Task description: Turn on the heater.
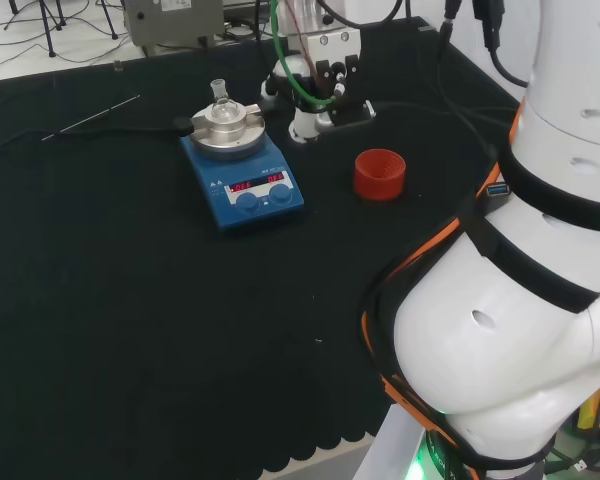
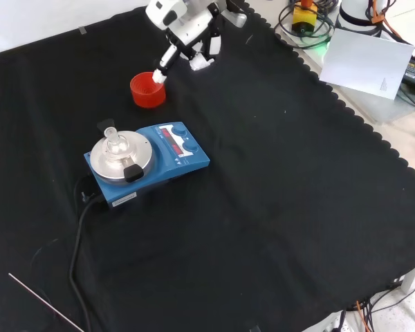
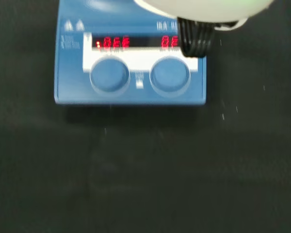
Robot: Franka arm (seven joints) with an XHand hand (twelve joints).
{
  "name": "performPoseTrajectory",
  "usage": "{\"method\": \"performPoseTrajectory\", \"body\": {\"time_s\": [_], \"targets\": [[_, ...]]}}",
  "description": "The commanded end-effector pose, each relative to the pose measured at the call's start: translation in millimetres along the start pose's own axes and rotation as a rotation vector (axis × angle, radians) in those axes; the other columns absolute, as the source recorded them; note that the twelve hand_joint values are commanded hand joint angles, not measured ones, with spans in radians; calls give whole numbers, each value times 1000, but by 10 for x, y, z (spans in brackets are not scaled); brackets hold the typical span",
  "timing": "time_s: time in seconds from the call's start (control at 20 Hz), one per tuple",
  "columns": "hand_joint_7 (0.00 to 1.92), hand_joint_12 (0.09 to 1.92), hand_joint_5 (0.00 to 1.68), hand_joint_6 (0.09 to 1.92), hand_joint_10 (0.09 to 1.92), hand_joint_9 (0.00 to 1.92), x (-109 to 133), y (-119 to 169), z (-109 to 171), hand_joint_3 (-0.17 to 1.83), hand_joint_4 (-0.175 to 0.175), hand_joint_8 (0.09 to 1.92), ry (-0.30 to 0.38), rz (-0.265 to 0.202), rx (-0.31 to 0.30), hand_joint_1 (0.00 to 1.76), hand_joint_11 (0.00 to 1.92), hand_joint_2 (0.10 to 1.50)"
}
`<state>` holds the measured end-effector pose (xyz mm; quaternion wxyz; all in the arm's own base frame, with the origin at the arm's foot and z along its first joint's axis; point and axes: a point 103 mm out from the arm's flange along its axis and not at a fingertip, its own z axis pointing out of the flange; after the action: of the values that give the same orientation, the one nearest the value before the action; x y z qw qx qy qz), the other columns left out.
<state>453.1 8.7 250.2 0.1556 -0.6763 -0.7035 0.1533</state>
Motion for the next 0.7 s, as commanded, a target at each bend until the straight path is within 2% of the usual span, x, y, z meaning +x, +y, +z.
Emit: {"method": "performPoseTrajectory", "body": {"time_s": [0.05, 0.4, 0.7], "targets": [[1780, 1516, 236, 87, 1695, 1912, 109, 8, 144, 1114, -28, 1920, -75, 11, 150, 1475, 1807, 625], [1781, 1515, 212, 87, 1697, 1913, 227, 73, 258, 1129, -21, 1920, -101, 7, 242, 1477, 1805, 617], [1781, 1515, 207, 87, 1699, 1913, 300, 112, 407, 1140, -18, 1920, -125, 1, 284, 1478, 1802, 613]]}}
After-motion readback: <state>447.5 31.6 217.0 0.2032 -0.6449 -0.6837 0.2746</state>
